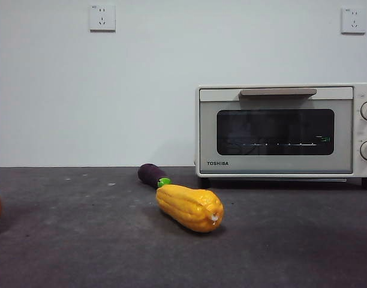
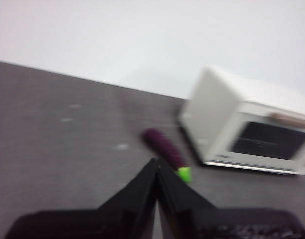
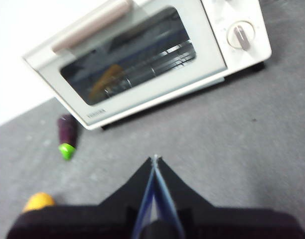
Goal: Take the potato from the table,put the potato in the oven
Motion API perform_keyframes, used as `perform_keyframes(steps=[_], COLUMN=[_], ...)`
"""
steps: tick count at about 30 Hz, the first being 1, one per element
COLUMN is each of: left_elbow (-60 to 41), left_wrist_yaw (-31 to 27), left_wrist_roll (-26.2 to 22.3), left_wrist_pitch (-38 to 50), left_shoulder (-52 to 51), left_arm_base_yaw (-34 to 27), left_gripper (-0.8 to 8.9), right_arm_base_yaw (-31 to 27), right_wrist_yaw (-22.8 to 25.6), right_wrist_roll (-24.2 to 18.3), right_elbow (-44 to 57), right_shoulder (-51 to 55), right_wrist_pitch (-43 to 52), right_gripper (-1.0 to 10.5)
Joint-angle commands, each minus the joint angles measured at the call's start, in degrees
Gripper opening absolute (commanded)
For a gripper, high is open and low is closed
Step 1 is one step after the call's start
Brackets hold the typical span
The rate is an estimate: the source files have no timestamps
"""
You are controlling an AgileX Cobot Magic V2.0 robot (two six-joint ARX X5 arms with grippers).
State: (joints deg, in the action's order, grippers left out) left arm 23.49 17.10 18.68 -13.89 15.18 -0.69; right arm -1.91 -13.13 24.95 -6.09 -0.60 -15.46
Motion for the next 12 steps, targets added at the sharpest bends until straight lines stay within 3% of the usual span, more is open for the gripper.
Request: perform_keyframes(steps=[1, 6, 12], left_elbow=[2.0, 3.7, 3.7], left_wrist_yaw=[4.6, 9.1, 14.8], left_wrist_roll=[1.0, 3.5, 10.3], left_wrist_pitch=[0.3, 2.8, 10.4], left_shoulder=[2.9, 8.5, 16.0], left_arm_base_yaw=[-0.1, -0.1, -0.1], left_gripper=[-0.04, -0.04, -0.04], right_arm_base_yaw=[0.0, 0.0, 0.0], right_wrist_yaw=[-0.2, -0.5, -0.4], right_wrist_roll=[2.0, 1.8, 0.1], right_elbow=[-3.9, -10.6, -18.3], right_shoulder=[0.1, 0.0, -1.3], right_wrist_pitch=[-1.6, -4.0, -4.3], right_gripper=[0.0, 0.0, 0.0])
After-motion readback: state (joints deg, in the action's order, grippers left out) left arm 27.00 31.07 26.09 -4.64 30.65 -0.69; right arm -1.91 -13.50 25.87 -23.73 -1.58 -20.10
